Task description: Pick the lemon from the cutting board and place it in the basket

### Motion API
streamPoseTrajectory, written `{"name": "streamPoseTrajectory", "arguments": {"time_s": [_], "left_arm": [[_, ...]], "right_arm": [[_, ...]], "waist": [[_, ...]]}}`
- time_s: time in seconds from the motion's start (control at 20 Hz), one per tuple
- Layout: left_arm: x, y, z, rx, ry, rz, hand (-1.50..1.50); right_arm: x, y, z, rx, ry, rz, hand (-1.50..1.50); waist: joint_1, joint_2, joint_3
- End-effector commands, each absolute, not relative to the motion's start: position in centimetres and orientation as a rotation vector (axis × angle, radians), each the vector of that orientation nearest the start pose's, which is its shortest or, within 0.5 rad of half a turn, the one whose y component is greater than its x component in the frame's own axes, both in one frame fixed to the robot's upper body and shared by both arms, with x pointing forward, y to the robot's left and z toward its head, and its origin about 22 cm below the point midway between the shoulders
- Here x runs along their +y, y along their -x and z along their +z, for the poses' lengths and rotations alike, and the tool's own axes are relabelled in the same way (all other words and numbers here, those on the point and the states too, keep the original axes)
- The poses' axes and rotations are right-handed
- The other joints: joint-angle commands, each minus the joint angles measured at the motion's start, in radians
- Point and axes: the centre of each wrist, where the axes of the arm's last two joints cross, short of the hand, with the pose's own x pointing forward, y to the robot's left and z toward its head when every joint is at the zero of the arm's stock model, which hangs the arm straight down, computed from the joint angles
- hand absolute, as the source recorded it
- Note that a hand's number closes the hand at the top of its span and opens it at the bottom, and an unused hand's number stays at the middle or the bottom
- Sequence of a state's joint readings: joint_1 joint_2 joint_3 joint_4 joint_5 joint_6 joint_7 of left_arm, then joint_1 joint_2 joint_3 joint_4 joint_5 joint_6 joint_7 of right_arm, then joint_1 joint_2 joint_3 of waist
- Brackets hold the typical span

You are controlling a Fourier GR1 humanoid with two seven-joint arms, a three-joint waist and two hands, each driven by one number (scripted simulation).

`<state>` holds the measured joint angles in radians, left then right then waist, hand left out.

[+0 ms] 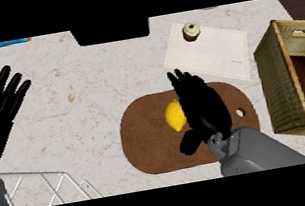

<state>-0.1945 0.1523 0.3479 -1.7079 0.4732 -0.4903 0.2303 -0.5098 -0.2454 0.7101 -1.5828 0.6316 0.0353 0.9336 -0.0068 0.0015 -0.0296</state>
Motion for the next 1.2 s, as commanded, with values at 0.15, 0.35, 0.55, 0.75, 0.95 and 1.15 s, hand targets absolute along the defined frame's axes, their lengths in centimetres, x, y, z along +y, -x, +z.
{"name": "streamPoseTrajectory", "arguments": {"time_s": [0.15,0.35,0.55,0.75,0.95,1.15], "left_arm": [[32.6,-25.9,11.0,-1.696,0.055,-0.354,0.0],[32.1,-26.5,11.9,-1.72,0.056,-0.351,0.0],[33.2,-26.3,10.7,-1.697,0.047,-0.334,0.0],[32.3,-26.3,11.1,-1.714,0.055,-0.349,0.0],[32.8,-26.1,11.0,-1.708,0.035,-0.325,0.0],[31.9,-26.3,11.0,-1.725,0.058,-0.339,0.0]], "right_arm": [[-7.1,-26.6,8.0,-1.178,0.765,1.089,-1.5],[-6.8,-27.2,7.2,-1.143,0.778,1.097,-1.5],[-7.3,-27.0,5.8,-1.097,0.786,1.105,-1.5],[-6.9,-27.2,5.3,-1.08,0.792,1.109,-1.5],[-7.7,-27.7,4.8,-1.058,0.778,1.106,-1.5],[-7.2,-28.1,3.9,-1.034,0.741,1.118,-1.5]], "waist": [[0.006,0.006,0.032],[0.003,0.009,0.033],[-0.01,0.011,0.032],[-0.007,0.008,0.033],[-0.009,0.008,0.033],[0.001,0.013,0.033]]}}
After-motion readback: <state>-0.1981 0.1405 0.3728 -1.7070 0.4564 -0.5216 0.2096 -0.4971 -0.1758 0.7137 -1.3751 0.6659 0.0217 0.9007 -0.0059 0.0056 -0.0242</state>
